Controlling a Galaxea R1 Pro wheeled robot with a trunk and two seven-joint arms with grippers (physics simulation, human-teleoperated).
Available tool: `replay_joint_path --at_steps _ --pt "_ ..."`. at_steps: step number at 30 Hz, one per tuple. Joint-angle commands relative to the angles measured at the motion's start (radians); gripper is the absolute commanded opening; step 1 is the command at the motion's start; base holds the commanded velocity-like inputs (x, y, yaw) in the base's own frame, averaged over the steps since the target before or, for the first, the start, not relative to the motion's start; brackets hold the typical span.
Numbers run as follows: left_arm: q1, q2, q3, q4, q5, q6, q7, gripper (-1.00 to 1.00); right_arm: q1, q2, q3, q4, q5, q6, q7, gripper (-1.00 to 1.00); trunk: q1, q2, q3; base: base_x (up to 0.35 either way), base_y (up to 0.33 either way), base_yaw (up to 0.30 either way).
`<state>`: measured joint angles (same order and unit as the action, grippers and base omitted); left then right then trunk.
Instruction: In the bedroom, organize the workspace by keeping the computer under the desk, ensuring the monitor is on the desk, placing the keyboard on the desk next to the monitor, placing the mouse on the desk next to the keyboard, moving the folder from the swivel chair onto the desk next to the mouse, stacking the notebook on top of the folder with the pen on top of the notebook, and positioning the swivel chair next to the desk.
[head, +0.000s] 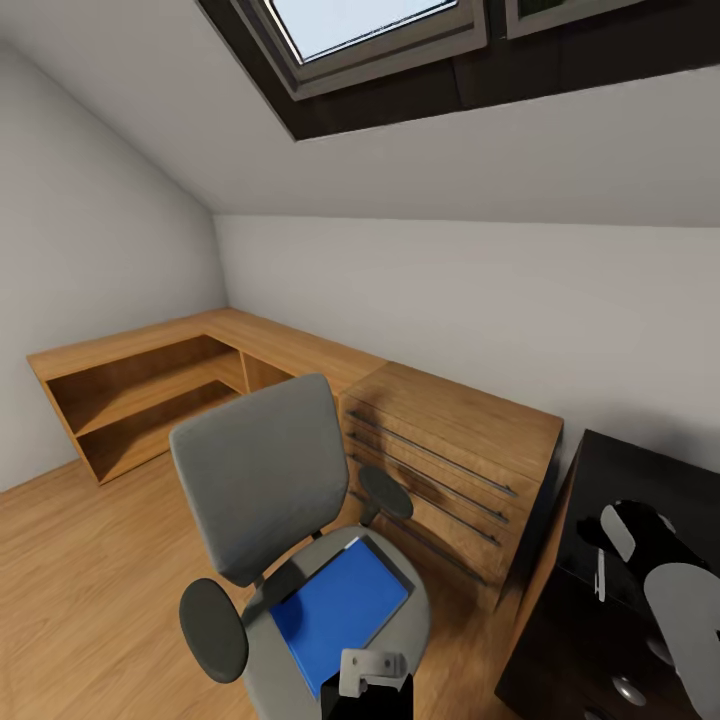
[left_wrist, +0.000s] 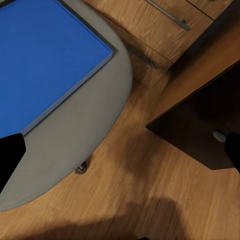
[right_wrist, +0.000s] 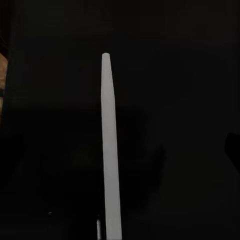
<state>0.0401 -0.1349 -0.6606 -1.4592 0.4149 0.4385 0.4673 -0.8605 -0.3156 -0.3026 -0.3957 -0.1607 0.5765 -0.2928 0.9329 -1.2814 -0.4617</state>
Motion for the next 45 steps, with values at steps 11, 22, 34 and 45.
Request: replay_joint_path --at_steps 11,22,34,45 --pt "0.0 -0.001 -0.002 0.004 0.01 0.002 0.008 1.0 0.043 0.003 -0.002 -0.186 -0.015 0.115 -0.004 1.0 0.0 -0.001 -0.001 0.0 0.0 0.0" --pt "0.0 0.0 -0.002 0.005 0.009 0.002 0.008 1.0 0.235 0.067 -0.003 -0.554 -0.025 0.281 0.008 1.0 0.0 -0.001 -0.001 0.0 0.0 0.0" --pt "0.0 0.0 -0.001 0.005 0.01 0.002 0.008 1.0 0.319 0.163 -0.003 -0.73 -0.02 0.328 0.007 1.0 0.0 -0.001 -0.001 0.0 0.0 0.0" --pt "0.0 0.0 -0.001 0.005 0.01 0.002 0.008 1.0 0.323 0.207 -0.004 -0.777 -0.02 0.33 0.004 1.0 0.0 -0.001 -0.001 0.0 0.0 0.0"
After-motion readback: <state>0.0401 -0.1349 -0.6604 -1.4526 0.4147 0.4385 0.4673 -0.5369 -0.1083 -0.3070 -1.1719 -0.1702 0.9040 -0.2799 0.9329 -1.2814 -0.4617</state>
